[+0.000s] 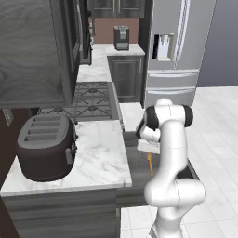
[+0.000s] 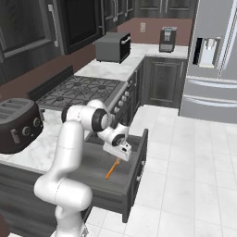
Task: Organize the utensils by type. Pick up the wooden spoons from the counter and place them in the open cabinet. Then pick up the metallic utensils from the counter and place them in the open drawer.
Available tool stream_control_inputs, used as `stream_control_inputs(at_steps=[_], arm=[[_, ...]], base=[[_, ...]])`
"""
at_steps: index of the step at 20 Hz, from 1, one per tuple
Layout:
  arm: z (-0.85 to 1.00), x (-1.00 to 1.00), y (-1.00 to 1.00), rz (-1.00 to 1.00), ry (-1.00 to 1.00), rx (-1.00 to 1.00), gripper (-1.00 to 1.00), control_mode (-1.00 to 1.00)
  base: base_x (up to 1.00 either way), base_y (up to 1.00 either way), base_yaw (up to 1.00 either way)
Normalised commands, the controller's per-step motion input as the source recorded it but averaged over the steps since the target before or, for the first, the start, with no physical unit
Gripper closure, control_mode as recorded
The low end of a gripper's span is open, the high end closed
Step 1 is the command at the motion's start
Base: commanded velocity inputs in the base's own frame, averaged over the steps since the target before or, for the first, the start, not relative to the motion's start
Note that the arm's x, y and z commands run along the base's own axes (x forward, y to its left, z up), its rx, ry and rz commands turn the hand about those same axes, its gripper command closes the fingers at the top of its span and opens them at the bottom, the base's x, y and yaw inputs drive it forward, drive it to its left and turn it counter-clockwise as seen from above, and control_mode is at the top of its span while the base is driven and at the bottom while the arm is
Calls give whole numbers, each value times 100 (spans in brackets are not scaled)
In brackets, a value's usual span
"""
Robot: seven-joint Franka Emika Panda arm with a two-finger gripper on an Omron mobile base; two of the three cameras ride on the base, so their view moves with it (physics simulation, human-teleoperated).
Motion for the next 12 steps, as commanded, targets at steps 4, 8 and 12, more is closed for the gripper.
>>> stream_control_inputs(at_steps=[4, 8, 12], arm=[[76, -20, 0, 7, 0, 0, -100, -100], [79, -43, 0, 6, 0, -3, -100, -100], [76, -58, 0, 8, -6, -9, -100, -100]], base=[[0, 0, 0], [0, 0, 0], [0, 0, 0]])
